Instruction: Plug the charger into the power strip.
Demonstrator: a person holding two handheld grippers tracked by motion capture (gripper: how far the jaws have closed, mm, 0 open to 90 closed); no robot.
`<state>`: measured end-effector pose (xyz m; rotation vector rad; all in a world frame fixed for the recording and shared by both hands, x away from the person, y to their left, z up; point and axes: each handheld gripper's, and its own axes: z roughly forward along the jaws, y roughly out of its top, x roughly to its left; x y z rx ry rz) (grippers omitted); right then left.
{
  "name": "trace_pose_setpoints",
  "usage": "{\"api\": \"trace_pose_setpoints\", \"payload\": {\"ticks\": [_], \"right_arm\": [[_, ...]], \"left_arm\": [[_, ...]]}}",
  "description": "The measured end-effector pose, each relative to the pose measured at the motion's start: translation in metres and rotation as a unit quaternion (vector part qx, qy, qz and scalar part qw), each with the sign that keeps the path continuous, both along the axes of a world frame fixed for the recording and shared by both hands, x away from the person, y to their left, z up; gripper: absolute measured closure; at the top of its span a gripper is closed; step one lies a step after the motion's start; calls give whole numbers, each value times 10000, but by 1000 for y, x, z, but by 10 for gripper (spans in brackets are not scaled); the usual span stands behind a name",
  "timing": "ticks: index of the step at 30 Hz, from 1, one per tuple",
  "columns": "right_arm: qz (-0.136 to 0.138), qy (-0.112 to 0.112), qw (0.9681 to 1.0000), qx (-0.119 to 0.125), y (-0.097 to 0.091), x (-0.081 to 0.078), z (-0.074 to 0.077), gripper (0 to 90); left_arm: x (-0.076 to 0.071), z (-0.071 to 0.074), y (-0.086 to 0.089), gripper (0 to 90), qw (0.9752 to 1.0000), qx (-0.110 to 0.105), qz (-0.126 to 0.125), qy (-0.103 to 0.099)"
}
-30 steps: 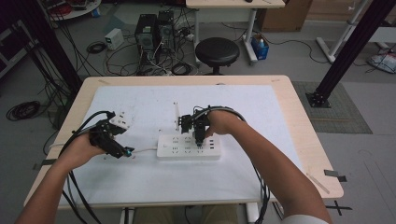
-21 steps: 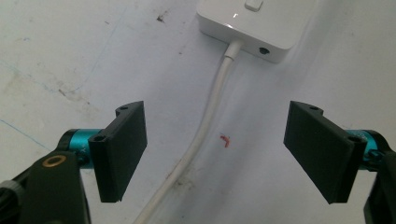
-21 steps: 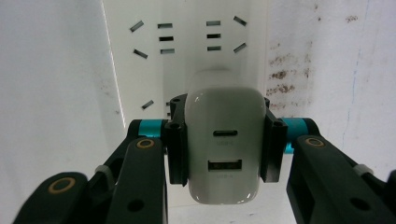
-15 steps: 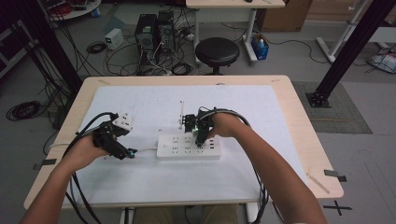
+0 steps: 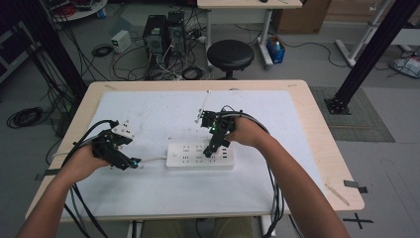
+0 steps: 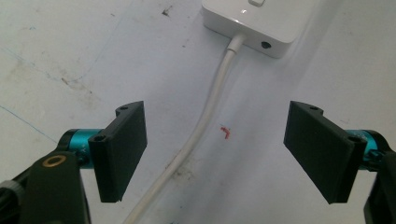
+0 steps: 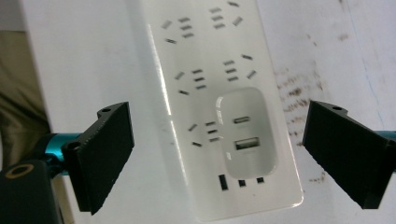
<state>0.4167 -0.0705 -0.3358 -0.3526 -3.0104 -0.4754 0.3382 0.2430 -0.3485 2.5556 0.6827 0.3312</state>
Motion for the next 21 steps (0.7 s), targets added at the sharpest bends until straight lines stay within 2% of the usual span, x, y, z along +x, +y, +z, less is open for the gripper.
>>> {"api": "trace_pose_setpoints", "payload": {"ticks": [1,2,4,9,11,16,19,21], "right_arm": [[-47,-168,9998,-9,0,-1,2,84],[-204,-275,9993,-125,1,-2,5,83],[-237,-474,9985,-168,0,-3,8,5],[-476,-907,9947,-26,-6,-4,25,7],[-644,-1047,9924,-96,-10,-6,30,7],[-757,-1102,9910,-22,-31,-12,40,7],[-889,-982,9912,24,-49,-16,47,7],[-1043,-980,9897,74,-62,-19,50,7]], "left_arm": [[0,0,0,214,10000,-33,6,-10],[-1,0,-1,214,10000,-38,9,-10],[-1,1,-1,214,10000,-17,-32,-5],[-3,3,-2,214,10000,0,-37,-19],[-3,4,-2,214,10000,-27,-12,-40],[-2,9,-2,214,9999,-42,39,-86],[-2,13,-2,213,9999,-62,90,-108],[-1,15,-2,213,9998,-78,132,-141]]}}
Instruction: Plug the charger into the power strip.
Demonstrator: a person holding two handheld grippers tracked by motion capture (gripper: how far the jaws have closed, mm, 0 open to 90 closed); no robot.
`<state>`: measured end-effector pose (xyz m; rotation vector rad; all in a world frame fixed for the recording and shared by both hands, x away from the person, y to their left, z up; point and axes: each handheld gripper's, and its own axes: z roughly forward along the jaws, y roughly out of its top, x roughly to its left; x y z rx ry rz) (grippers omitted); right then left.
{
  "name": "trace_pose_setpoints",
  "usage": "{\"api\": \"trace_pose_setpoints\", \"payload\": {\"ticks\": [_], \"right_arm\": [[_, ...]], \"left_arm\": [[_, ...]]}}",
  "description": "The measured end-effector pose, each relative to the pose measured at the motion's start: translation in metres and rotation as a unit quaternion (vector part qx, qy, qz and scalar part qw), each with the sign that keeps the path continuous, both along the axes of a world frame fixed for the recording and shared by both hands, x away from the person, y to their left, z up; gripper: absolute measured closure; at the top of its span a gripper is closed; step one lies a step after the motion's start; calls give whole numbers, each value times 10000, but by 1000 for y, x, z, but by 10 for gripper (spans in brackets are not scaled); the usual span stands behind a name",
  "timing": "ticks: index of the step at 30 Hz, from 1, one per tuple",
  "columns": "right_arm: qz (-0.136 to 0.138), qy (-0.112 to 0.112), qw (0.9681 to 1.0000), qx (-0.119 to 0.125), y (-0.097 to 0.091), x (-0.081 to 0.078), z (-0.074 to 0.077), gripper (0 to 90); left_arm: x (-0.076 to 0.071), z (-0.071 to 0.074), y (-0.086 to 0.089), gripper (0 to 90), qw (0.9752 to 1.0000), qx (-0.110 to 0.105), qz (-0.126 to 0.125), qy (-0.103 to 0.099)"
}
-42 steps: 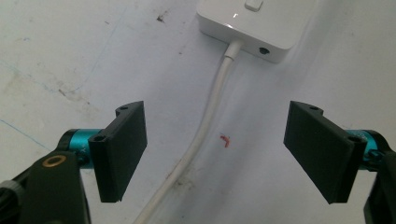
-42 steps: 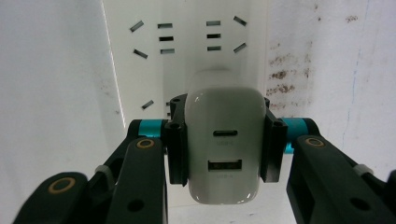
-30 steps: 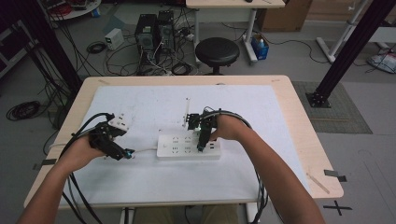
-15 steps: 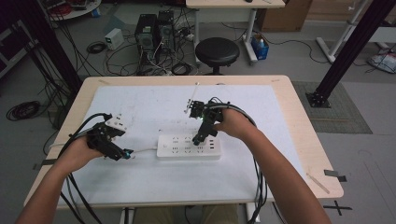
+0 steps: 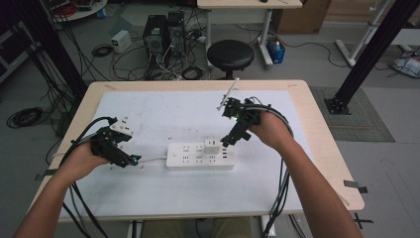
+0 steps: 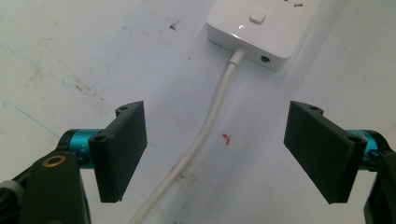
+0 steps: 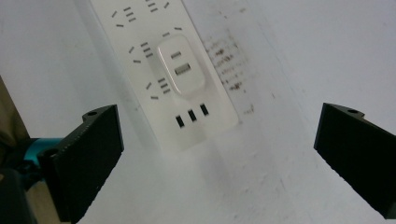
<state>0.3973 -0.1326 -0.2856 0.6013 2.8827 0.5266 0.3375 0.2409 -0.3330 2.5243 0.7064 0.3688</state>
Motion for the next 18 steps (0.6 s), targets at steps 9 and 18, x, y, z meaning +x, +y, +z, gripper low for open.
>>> {"api": "trace_pose_setpoints", "payload": {"ticks": [9,18], "right_arm": [[-619,-158,9979,67,-55,-22,1,7],[-1175,-238,9925,241,-100,-42,-7,7]], "left_arm": [[-2,4,3,213,9999,-19,95,-60],[-4,4,8,213,9996,-11,240,-142]]}}
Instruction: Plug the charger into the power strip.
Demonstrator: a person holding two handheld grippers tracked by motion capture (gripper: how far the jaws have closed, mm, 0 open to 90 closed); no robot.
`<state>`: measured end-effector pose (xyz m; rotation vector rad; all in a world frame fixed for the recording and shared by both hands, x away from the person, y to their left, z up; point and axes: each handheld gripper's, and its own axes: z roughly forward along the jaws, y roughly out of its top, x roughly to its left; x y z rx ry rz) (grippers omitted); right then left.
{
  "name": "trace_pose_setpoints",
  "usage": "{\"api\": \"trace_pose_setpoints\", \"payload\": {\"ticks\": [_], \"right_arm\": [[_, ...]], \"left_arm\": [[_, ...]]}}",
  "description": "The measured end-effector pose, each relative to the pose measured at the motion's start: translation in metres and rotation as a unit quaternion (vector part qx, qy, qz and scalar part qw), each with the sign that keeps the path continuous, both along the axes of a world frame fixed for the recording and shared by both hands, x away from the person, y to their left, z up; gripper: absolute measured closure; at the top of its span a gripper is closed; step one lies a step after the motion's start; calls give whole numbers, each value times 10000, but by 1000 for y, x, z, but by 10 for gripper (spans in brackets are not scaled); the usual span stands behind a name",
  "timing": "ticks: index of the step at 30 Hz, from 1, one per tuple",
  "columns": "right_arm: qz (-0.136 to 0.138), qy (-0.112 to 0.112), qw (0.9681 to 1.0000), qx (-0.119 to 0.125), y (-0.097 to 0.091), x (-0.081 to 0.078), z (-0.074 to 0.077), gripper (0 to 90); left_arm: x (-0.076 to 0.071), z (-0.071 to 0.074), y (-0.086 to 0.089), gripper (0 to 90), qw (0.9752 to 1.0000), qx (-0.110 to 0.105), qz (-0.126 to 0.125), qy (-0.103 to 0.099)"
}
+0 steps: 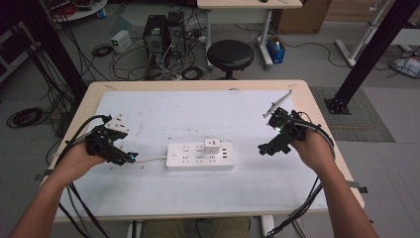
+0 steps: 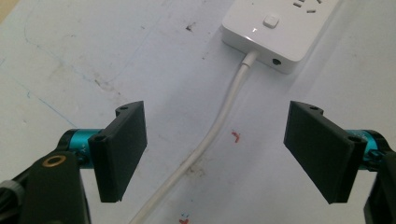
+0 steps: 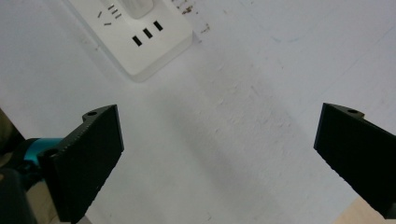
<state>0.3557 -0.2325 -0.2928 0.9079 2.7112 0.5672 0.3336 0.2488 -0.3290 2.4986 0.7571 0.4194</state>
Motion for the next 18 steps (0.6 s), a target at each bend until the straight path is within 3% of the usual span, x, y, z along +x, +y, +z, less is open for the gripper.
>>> {"api": "trace_pose_setpoints", "payload": {"ticks": [6,18], "right_arm": [[-202,87,9997,54,-15,-6,-11,7],[-239,57,9996,163,-18,-9,-19,7]], "left_arm": [[2,-2,1,213,10000,3,75,-38],[2,-8,2,214,9999,-3,139,-28]]}}
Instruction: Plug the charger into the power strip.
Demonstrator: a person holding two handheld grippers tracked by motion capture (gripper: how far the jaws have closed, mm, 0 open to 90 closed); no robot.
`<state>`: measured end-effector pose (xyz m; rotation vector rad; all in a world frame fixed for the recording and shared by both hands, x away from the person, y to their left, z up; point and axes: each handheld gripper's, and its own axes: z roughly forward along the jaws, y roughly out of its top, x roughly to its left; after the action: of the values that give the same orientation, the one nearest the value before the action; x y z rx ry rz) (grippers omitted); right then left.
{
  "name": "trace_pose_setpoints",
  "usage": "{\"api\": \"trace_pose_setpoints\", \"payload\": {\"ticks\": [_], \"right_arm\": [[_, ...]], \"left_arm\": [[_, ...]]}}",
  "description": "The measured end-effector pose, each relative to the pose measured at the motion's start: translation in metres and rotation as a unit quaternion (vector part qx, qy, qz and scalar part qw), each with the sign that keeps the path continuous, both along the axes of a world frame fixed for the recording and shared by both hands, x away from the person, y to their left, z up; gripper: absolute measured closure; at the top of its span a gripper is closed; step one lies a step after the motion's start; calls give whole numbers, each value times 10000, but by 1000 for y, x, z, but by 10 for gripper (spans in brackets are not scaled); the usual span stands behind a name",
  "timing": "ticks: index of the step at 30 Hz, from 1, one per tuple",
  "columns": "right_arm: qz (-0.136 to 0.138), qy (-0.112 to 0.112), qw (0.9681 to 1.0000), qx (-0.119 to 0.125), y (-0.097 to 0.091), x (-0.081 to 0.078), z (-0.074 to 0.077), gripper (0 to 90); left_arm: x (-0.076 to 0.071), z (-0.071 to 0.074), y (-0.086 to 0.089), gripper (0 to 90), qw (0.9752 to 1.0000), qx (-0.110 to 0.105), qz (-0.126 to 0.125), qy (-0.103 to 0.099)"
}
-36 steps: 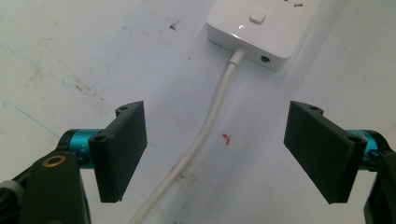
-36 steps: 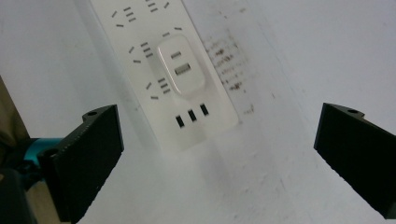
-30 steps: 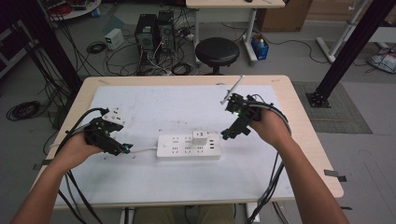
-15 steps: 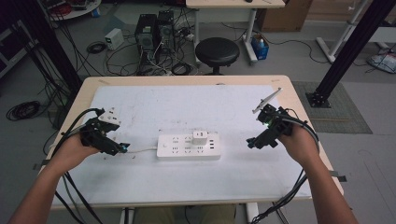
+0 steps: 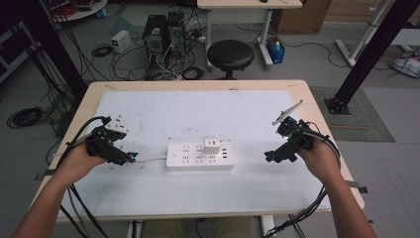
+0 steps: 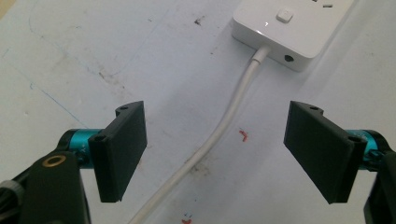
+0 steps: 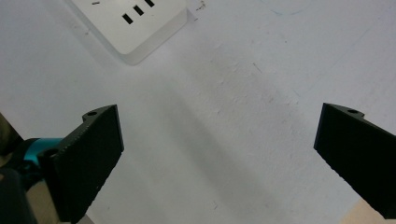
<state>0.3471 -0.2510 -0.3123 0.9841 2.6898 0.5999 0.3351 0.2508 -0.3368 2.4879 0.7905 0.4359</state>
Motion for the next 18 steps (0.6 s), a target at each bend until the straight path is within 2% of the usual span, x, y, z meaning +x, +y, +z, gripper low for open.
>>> {"api": "trace_pose_setpoints", "payload": {"ticks": [12,18], "right_arm": [[-40,18,10000,49,-3,-5,-9,7],[-56,-25,9999,118,-8,-9,-10,7]], "left_arm": [[-2,1,-4,213,10000,-8,1,-32],[-5,0,-3,214,10000,-2,-21,27]]}}
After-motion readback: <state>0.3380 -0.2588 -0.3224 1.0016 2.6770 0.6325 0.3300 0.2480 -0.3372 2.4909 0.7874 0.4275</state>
